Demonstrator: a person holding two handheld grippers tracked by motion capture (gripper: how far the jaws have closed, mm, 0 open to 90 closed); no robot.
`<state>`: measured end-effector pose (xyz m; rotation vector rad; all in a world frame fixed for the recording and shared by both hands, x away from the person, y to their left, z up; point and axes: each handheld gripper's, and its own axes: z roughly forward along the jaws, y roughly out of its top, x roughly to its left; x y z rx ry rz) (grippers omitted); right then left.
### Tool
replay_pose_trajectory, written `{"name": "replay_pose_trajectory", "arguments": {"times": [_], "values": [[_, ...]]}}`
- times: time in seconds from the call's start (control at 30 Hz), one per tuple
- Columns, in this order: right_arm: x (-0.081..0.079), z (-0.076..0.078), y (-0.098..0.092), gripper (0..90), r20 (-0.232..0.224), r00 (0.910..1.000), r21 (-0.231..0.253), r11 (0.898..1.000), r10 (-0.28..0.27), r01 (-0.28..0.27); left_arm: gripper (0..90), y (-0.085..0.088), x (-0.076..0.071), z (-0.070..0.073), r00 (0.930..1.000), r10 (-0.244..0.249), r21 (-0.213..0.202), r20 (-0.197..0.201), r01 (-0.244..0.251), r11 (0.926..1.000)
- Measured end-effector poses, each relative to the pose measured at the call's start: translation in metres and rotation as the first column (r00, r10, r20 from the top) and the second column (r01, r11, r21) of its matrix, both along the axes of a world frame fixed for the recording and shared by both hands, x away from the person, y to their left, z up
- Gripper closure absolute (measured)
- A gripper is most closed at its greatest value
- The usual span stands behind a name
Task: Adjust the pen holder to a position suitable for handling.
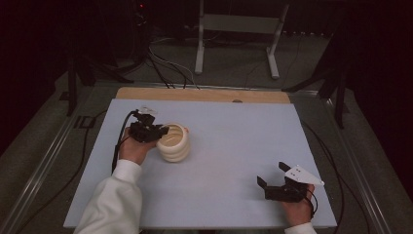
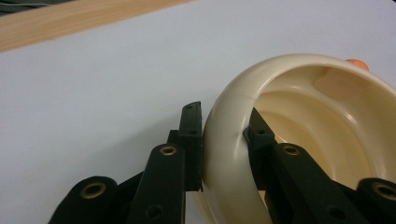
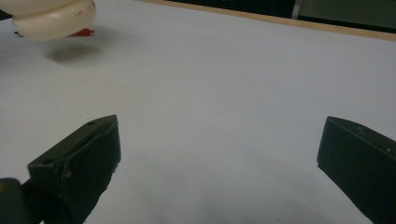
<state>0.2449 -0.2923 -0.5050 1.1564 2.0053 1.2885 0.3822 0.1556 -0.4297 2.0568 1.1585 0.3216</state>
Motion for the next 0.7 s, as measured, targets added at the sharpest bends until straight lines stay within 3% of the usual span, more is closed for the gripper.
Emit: {"name": "replay_pose_trajectory", "arguments": {"times": [0.2, 0.6, 0.7], "values": [[0.0, 0.0, 0.0, 0.1, 0.002, 1.0, -0.002, 1.0, 0.004, -0.004, 75.1, -0.027, -0.002, -0.01, 0.9974, -0.067, 0.01, -0.024, 0.067, 0.9977], [0.001, 0.0, 0.0, 0.1, 0.002, 1.0, -0.003, 1.0, 0.004, -0.004, 75.0, -0.056, 0.002, -0.03, 0.9935, -0.101, 0.01, -0.052, 0.102, 0.9948], [0.001, 0.0, 0.0, 0.1, 0.002, 1.0, -0.004, 1.0, 0.005, -0.005, 74.3, -0.059, 0.003, -0.032, 0.9941, -0.096, -0.006, -0.052, 0.096, 0.9954]]}}
